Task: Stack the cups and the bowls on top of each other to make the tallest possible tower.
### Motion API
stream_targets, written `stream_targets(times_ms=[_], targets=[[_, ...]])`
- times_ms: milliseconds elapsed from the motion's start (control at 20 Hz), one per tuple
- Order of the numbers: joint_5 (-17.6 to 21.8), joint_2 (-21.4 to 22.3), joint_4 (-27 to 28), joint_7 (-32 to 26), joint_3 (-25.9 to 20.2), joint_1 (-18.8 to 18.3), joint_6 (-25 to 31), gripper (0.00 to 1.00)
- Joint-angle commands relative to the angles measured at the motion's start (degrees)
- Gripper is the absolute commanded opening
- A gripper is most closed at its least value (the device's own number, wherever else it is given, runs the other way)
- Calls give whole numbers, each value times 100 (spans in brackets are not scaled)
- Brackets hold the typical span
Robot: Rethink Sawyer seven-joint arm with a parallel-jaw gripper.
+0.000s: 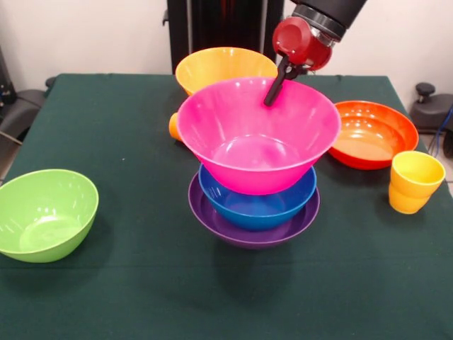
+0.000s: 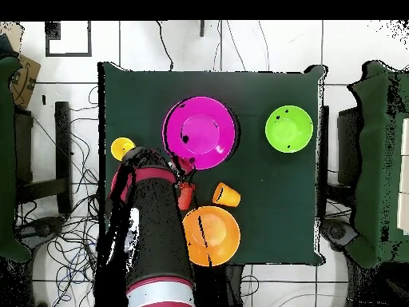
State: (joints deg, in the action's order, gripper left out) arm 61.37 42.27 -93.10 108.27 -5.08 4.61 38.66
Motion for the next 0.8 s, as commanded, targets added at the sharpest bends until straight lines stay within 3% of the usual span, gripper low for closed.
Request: stream_targets(times_ms=[50, 800], targets=[[254, -152, 479, 815, 74, 94, -366, 0], [88, -341, 753, 794, 291, 232, -541, 0]])
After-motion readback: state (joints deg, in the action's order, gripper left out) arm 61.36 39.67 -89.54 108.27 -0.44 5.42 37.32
